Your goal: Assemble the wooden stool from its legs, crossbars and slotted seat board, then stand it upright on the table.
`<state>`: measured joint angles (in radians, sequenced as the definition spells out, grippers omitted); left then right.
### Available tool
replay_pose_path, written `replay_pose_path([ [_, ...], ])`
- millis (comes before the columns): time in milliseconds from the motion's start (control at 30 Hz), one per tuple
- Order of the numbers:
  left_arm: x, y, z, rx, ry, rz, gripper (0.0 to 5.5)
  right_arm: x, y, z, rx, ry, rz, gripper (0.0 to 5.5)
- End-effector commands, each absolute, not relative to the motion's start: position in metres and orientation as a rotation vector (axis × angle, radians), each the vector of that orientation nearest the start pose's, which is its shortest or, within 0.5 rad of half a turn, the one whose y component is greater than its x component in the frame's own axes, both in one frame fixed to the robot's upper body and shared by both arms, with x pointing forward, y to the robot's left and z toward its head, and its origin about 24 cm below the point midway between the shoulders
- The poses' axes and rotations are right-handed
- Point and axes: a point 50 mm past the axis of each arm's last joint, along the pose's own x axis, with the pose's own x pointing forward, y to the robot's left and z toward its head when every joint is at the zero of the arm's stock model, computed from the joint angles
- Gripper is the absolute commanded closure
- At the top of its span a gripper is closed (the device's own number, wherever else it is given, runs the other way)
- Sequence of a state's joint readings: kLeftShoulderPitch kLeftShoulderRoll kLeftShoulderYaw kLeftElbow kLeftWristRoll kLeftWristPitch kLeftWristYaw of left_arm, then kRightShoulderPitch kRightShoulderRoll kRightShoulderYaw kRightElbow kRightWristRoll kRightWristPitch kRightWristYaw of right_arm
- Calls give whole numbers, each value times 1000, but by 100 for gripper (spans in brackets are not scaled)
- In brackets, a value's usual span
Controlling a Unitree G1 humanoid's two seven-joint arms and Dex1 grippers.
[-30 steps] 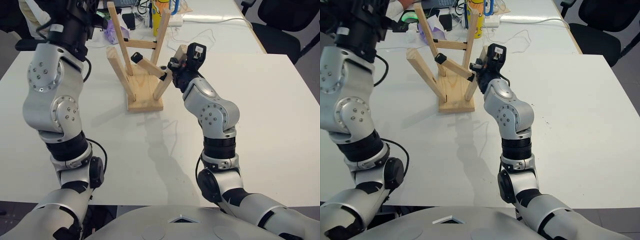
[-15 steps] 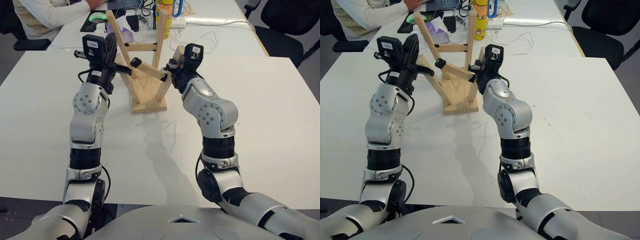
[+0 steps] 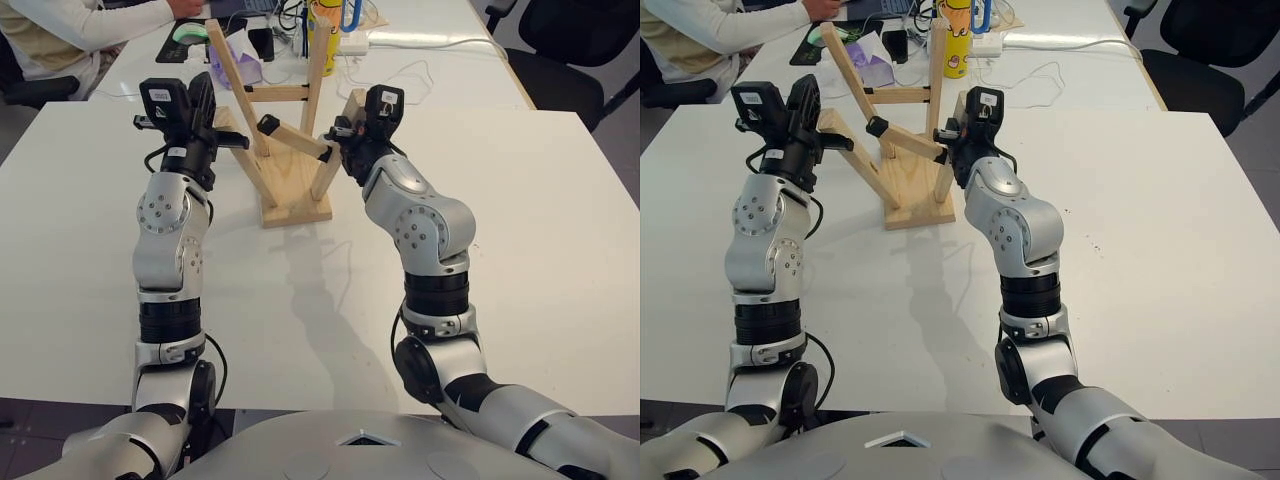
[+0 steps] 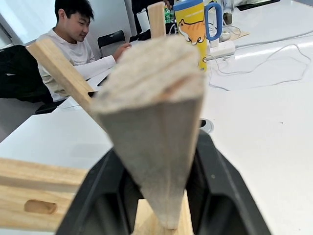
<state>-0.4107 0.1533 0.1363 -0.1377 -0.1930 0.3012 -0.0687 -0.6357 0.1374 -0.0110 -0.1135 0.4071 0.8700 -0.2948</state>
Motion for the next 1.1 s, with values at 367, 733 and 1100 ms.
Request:
replay_pose_path([
  [367, 312, 178, 167, -106, -256, -82, 550, 319, -34, 168, 331, 253, 319, 403],
  [733, 311, 178, 180, -135, -315, -120, 550, 321, -37, 182, 318, 157, 309, 348],
  [1100, 310, 178, 180, -124, -321, -119, 550, 321, -50, 225, 243, -177, 257, 348],
])
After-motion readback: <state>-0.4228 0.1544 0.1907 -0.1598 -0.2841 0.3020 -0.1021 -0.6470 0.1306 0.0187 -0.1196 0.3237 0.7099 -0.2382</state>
